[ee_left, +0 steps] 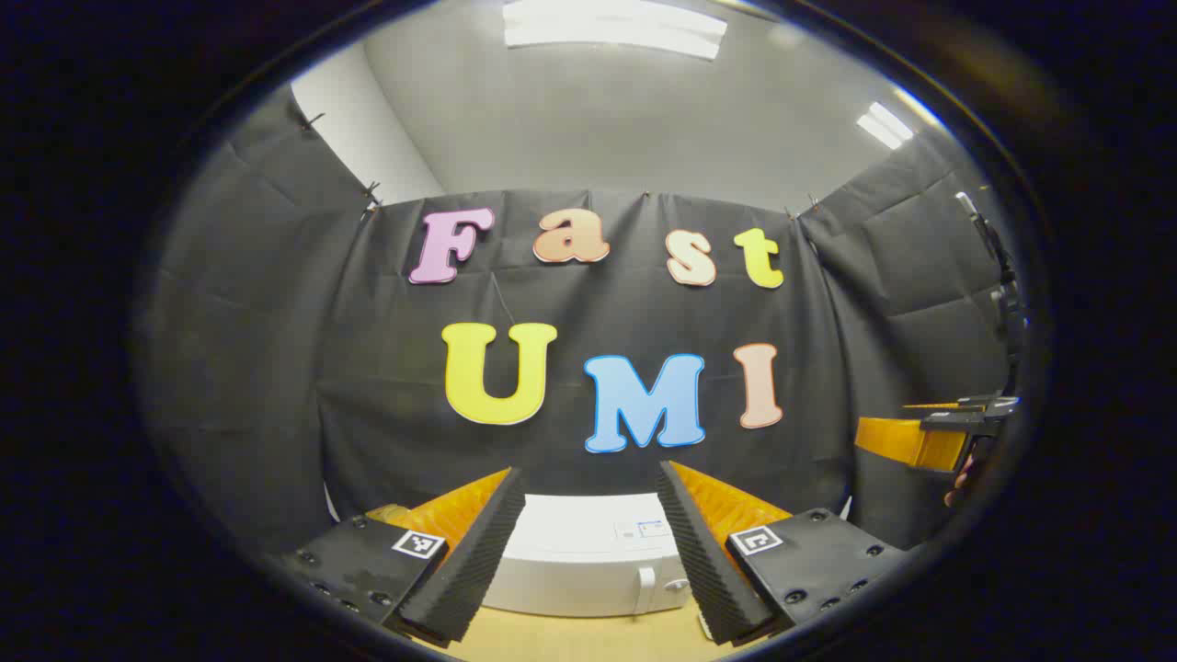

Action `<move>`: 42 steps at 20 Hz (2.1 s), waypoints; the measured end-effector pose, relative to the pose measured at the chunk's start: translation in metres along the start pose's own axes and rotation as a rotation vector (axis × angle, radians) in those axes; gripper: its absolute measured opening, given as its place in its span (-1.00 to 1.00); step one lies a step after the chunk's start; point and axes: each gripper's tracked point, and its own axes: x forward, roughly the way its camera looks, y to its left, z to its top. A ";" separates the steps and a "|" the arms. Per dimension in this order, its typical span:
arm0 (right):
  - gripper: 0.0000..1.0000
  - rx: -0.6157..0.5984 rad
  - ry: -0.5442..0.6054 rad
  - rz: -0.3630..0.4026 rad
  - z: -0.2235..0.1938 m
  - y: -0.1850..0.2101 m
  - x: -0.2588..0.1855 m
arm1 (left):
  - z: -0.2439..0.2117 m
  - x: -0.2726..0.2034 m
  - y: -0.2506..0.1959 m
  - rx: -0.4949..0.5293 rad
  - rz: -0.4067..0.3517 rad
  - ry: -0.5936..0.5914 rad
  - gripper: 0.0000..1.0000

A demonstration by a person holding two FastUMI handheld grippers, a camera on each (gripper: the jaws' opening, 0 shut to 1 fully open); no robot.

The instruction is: Open the microwave oven with the left hand, put the food in, and close the microwave oven.

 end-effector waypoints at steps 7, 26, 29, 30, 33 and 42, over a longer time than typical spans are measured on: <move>0.99 -0.002 -0.011 -0.025 0.005 -0.008 -0.004 | 0.001 0.007 -0.012 -0.002 -0.043 0.000 0.93; 0.99 -0.022 0.105 -0.048 -0.046 -0.022 0.017 | -0.115 0.078 -0.062 -0.066 -0.174 0.068 0.94; 0.99 -0.031 0.150 -0.065 -0.065 -0.035 0.020 | -0.169 0.089 -0.066 -0.019 -0.161 0.121 0.97; 0.99 -0.029 0.164 -0.073 -0.072 -0.040 0.021 | -0.188 0.095 -0.069 -0.012 -0.164 0.145 0.90; 0.99 -0.008 0.202 -0.091 -0.087 -0.048 0.022 | -0.244 0.108 -0.075 -0.013 -0.161 0.221 0.97; 0.99 -0.057 0.287 -0.084 -0.120 -0.056 0.028 | -0.362 0.142 -0.079 -0.035 -0.108 0.379 0.94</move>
